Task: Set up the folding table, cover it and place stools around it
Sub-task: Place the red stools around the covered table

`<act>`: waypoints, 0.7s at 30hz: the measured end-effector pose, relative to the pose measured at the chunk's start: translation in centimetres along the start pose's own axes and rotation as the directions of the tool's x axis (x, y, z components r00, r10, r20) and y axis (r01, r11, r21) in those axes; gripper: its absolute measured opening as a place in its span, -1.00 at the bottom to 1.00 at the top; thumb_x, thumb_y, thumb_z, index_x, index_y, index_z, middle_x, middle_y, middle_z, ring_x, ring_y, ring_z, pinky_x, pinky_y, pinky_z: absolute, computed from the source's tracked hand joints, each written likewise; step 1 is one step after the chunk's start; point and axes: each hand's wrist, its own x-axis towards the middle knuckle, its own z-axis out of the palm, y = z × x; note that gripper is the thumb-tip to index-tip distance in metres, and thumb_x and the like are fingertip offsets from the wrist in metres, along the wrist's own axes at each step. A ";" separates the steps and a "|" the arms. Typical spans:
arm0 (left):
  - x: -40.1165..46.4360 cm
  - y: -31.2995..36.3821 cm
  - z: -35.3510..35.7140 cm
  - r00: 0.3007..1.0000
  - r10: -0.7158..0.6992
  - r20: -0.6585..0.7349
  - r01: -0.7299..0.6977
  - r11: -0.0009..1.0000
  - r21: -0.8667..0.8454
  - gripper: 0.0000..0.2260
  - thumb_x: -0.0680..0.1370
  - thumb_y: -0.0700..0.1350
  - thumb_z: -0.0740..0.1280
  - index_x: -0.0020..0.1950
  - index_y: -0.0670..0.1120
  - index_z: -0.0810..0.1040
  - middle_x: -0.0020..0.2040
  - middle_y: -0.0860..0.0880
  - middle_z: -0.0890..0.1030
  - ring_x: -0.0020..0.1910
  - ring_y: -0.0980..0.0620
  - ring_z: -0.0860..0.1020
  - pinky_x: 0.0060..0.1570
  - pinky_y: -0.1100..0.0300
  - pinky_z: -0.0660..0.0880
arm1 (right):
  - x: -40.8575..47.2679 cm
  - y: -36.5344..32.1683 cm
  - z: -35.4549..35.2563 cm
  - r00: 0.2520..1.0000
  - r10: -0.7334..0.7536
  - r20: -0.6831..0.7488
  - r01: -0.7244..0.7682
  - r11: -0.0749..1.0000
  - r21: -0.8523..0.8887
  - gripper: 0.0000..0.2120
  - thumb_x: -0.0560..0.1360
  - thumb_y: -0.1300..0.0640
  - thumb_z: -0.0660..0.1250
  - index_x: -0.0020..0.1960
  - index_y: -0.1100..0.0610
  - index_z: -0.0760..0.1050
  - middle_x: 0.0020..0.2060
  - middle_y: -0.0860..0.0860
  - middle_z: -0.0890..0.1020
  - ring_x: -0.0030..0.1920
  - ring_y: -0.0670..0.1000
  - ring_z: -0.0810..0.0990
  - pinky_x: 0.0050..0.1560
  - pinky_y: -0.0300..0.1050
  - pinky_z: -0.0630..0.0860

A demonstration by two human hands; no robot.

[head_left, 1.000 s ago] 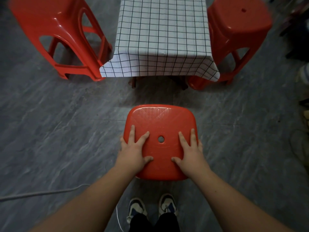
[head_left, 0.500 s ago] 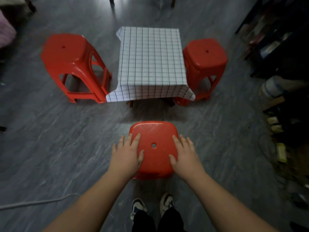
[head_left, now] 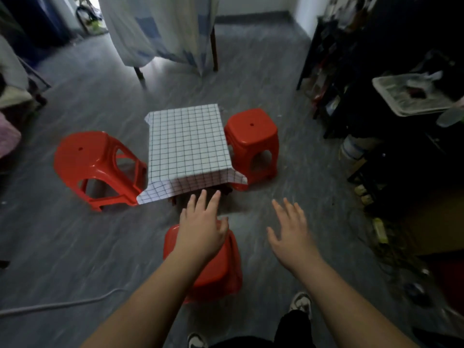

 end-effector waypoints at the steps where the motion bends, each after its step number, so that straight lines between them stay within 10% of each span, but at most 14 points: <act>1: 1.2 2.0 0.2 1.000 0.005 -0.007 -0.005 1.000 0.007 -0.39 0.60 0.14 0.19 0.61 0.08 0.09 0.61 -0.10 0.13 0.58 -0.18 0.06 0.50 -0.16 0.14 | 1.0 1.8 -1.5 1.000 0.010 -0.014 -0.010 1.000 0.012 -0.32 0.57 -0.04 0.26 0.61 -0.01 0.04 0.60 0.07 0.07 0.58 0.14 -0.07 0.57 0.05 -0.04; 12: 13.3 18.5 0.7 0.984 -0.131 -0.119 0.125 0.991 -0.053 -0.42 0.59 0.11 0.23 0.59 0.05 0.18 0.58 -0.14 0.22 0.56 -0.20 0.12 0.49 -0.13 0.14 | 14.8 13.3 -14.3 0.994 -0.104 0.045 0.104 0.995 0.002 -0.32 0.59 -0.04 0.22 0.61 -0.04 -0.01 0.61 0.00 0.02 0.58 0.08 -0.11 0.56 0.09 0.02; 21: 25.3 18.4 2.3 0.955 -0.271 -0.120 0.263 0.961 -0.084 -0.40 0.57 0.18 0.11 0.59 0.04 0.16 0.58 -0.15 0.22 0.55 -0.21 0.13 0.48 -0.17 0.18 | 30.9 12.5 -15.4 0.946 -0.291 0.139 0.300 0.953 -0.042 -0.32 0.57 -0.05 0.25 0.60 -0.03 0.05 0.60 0.03 0.06 0.58 0.10 -0.06 0.56 0.09 0.01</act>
